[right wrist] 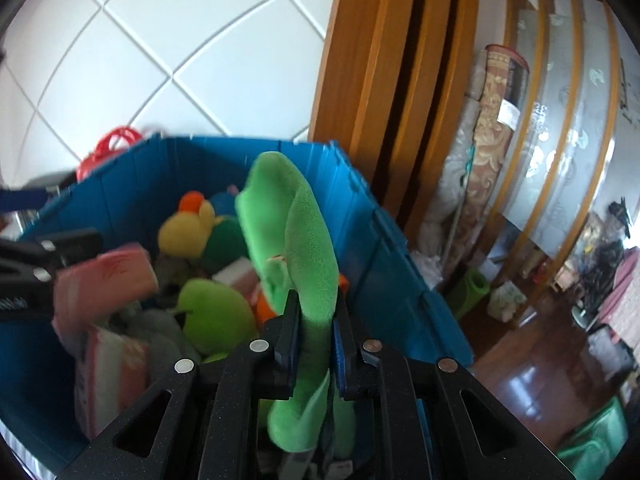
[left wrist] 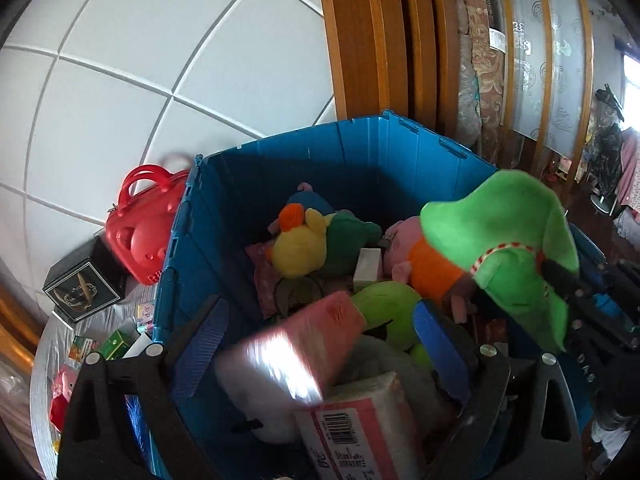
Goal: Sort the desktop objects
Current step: 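Lift the tissue pack with the left tool while the right tool carries the green hat into the blue crate, then open both tools over the crate and withdraw toward the table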
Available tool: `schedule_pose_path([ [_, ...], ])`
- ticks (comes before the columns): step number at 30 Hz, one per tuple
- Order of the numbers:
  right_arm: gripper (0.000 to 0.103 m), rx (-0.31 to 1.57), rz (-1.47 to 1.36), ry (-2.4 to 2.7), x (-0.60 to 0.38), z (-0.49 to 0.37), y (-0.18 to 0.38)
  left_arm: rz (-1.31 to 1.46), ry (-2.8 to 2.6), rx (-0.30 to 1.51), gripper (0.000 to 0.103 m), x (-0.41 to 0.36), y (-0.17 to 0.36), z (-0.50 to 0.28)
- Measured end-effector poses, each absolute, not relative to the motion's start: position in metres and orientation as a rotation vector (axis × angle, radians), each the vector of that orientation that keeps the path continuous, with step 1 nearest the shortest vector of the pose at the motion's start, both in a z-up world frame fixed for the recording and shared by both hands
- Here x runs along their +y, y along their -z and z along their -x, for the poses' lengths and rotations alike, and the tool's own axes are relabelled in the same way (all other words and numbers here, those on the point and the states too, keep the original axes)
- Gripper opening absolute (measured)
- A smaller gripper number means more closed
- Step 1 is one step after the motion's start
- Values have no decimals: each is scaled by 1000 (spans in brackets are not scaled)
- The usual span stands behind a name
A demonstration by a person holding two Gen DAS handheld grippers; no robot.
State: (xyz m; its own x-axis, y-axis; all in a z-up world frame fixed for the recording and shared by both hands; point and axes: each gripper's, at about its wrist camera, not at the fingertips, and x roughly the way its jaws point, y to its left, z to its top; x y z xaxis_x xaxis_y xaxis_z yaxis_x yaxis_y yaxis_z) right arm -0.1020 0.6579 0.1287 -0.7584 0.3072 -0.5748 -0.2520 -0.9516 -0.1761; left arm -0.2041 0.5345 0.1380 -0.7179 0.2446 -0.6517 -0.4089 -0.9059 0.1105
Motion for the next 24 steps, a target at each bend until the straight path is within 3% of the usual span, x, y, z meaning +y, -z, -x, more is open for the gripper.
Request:
schedule_pose_path([
  [5,25,-137,1004,-2694,658,105,-112,929,-2593,355,95,536,-139,201],
  [7,50,-143,1002,-2697,655,103,-112,928,-2595,345,95,534,-139,200],
  [8,74,-138,1000,-2703,655,101,-113,929,-2595,339,95,532,-139,199],
  [9,88,-136,990,-2711,654,99,-114,929,-2596,334,95,531,-138,199],
  [10,92,-137,970,-2725,652,96,-117,930,-2598,330,95,529,-137,198],
  [17,102,-107,958,-2757,644,96,-123,914,-2630,284,95,510,-142,190],
  [24,103,-85,907,-2783,634,88,-132,850,-2666,230,95,488,-146,173],
])
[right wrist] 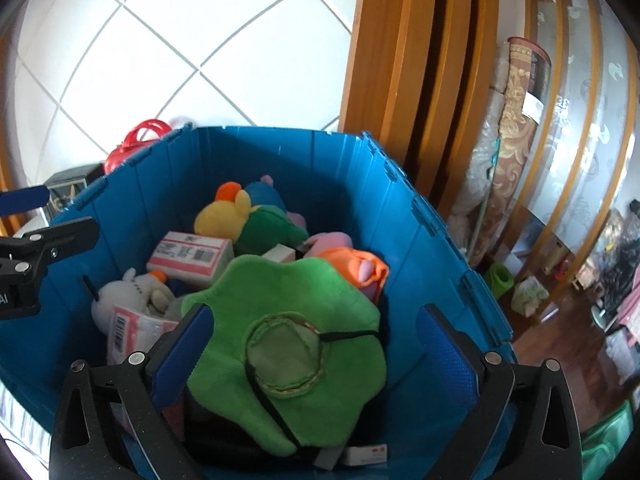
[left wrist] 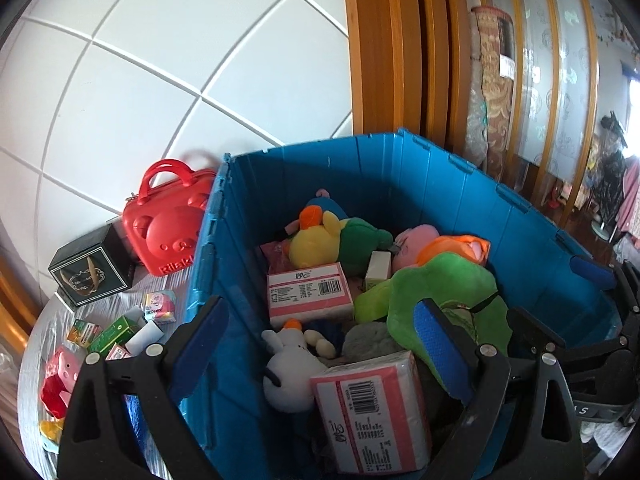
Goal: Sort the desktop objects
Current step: 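Open both tools over the crate and withdraw toward the table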
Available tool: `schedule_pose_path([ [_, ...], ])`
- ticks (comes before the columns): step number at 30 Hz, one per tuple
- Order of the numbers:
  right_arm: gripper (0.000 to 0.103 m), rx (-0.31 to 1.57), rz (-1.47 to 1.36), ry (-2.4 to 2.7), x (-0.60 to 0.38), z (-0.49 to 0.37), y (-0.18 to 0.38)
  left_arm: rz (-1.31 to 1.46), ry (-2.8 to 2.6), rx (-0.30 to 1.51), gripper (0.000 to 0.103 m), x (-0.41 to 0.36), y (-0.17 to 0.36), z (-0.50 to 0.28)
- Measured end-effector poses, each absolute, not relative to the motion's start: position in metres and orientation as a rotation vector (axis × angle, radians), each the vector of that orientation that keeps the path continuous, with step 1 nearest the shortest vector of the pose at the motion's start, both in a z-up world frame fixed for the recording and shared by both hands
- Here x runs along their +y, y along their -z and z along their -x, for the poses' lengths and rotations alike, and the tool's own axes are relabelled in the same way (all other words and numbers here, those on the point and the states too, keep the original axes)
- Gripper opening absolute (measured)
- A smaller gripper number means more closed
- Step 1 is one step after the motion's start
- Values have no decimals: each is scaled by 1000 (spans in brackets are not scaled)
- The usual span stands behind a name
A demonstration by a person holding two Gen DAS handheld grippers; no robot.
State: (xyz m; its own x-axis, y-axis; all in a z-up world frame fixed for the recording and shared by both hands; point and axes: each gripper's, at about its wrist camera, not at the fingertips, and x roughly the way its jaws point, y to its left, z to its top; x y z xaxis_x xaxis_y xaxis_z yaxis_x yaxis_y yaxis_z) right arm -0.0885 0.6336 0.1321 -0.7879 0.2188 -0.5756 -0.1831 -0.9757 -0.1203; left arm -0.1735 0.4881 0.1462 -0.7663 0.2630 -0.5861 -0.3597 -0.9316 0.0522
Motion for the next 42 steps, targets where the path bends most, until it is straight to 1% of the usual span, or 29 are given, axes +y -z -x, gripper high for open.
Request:
schedule_pose_path([
  [8,103,-91,864,-2851,606,81,-142,652,-2773,139,95,448,-154,146],
  [16,103,-42,782,-2987,560,76,-154,594,-2874,-1,95,383,-152,127],
  [19,103,-13,746,-3050,538,77,-157,638,-2910,-31,95,354,-146,124],
  [22,103,27,705,-3122,513,80,-160,664,-2972,-22,95,323,-139,121],
  [29,103,30,707,-3200,449,95,-166,757,-3055,-65,95,236,-120,113],
  [32,103,9,716,-3228,417,99,-167,826,-3094,-72,95,195,-105,109],
  [36,103,-44,739,-3253,371,107,-165,963,-3155,-132,95,128,-78,109],
  [42,103,-60,852,-3251,313,126,-144,1174,-3208,-185,95,31,-33,99],
])
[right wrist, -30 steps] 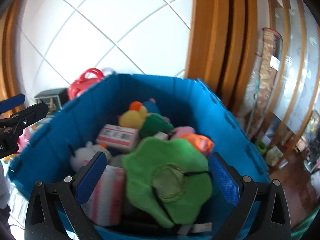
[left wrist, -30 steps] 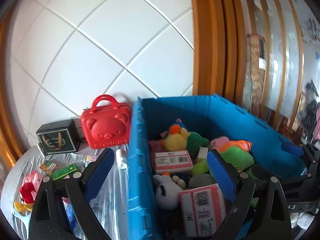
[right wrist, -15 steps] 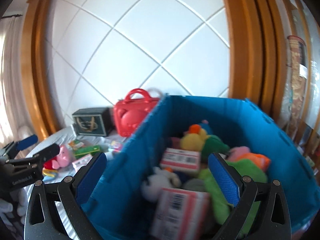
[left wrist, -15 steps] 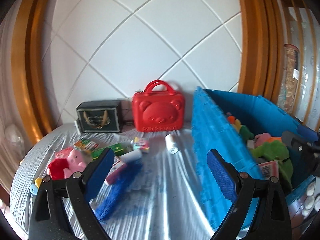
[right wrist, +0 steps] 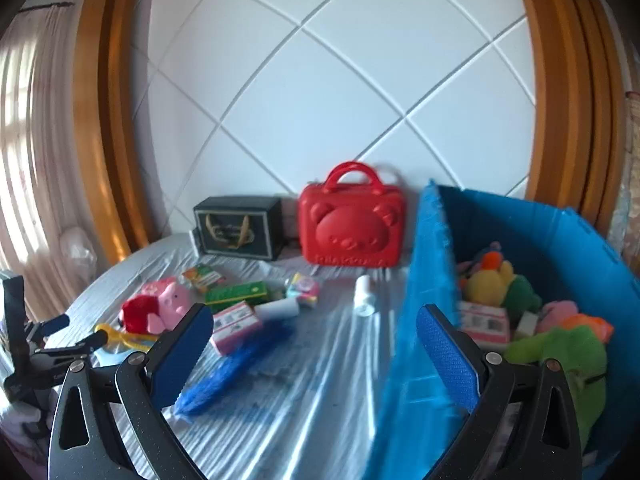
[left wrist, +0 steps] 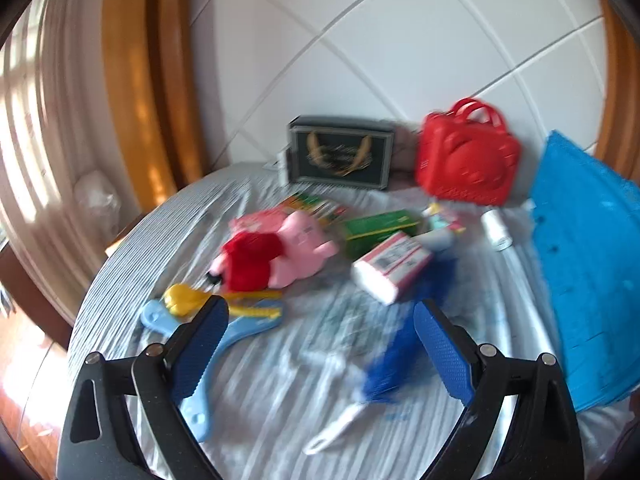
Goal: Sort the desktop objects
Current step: 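Open both tools over the crate and withdraw toward the table, then grasp the white tissue pack with the left tool while the right tool grasps the white bottle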
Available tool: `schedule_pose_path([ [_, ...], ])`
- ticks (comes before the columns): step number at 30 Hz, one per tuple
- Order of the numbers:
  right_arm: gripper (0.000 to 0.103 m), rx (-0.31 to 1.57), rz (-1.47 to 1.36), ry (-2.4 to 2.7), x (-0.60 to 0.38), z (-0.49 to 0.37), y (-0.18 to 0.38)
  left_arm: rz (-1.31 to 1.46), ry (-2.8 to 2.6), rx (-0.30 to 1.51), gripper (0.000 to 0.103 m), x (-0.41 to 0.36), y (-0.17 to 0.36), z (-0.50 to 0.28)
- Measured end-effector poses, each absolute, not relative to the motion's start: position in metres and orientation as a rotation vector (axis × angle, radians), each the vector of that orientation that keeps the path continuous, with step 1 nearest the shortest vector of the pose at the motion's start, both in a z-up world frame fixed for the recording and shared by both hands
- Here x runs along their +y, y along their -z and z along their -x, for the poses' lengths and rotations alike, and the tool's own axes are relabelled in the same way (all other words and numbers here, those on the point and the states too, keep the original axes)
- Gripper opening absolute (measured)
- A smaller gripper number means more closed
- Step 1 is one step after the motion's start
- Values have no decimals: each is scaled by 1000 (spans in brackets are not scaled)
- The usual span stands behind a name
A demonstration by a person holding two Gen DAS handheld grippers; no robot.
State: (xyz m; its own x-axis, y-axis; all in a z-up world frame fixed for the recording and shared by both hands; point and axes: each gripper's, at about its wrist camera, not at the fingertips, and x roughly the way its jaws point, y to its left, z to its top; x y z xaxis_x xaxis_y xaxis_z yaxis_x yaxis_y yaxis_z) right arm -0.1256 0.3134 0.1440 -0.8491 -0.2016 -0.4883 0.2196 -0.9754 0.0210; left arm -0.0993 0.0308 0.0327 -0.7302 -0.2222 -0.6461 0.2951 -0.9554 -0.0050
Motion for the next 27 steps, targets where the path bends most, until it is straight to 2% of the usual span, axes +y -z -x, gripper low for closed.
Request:
schedule_pose_path([
  [7,103,33,-951,2765,255,162,-90,-1103,2477,267,95,-84,18,92],
  [13,103,8,-1216,2743,236,206,-26,-1182,2389,293,95,-136,46,95],
  [19,103,25,-1336,2771,245,232,-5,-1257,2522,233,95,-115,53,139],
  [27,103,-7,-1387,2822,271,272,0,-1414,2809,79,95,-13,55,263],
])
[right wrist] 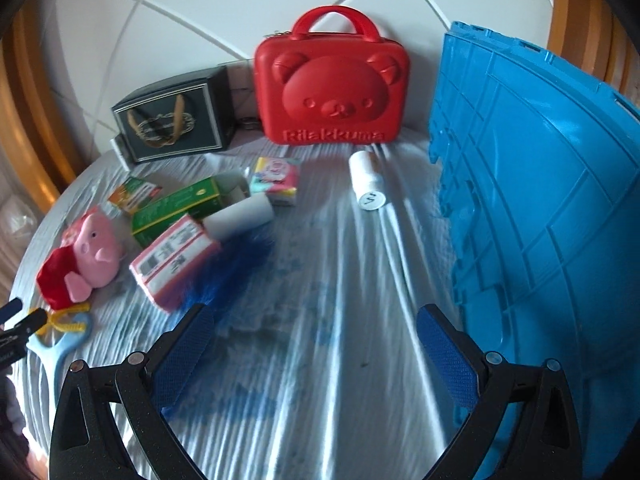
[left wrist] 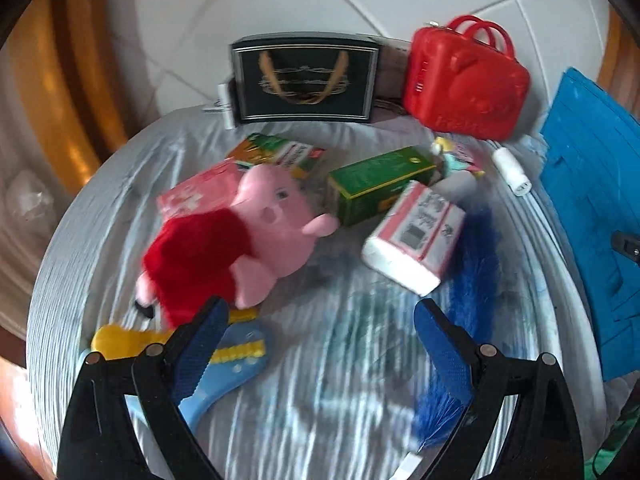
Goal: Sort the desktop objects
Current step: 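Grasp the white tissue pack with the left tool while the right tool grasps the white bottle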
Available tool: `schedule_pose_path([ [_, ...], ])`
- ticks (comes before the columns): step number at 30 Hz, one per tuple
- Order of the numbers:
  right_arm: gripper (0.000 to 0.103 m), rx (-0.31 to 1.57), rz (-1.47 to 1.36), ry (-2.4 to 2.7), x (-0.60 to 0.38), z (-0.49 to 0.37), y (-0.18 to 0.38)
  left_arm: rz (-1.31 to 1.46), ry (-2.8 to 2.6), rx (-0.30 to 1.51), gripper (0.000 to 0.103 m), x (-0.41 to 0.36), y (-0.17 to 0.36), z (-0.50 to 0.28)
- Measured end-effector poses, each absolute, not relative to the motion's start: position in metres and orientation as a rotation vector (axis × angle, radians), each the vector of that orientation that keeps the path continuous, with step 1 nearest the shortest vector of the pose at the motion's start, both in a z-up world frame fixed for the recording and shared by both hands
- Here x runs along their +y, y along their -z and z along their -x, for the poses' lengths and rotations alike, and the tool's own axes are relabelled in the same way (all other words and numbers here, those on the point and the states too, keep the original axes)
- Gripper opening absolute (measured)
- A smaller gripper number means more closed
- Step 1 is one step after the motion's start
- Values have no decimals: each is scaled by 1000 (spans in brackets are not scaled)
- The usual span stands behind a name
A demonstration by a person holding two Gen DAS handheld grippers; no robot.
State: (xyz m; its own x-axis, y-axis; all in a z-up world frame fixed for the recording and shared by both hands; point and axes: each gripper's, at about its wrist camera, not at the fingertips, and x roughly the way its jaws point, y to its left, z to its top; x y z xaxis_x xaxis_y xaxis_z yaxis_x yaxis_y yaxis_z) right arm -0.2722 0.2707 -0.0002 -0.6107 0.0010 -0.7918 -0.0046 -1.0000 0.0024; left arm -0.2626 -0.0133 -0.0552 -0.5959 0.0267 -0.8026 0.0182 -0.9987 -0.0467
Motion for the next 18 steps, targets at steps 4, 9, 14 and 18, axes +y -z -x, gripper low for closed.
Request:
schedule_pose_path([
  [4,103,53,1418,-2774,283,302,19,1417,-2693,43,95,31,69,318],
  [9,103,137,1438,-2723,299,351,53,1492,-2609,112,95,61,100,374],
  [14,103,154,1387,-2695,316,400,86,1557,-2534,85,102,70,135,399],
  [18,102,173,1361,-2693,327,444,106,1513,-2603,-17,102,64,137,414],
])
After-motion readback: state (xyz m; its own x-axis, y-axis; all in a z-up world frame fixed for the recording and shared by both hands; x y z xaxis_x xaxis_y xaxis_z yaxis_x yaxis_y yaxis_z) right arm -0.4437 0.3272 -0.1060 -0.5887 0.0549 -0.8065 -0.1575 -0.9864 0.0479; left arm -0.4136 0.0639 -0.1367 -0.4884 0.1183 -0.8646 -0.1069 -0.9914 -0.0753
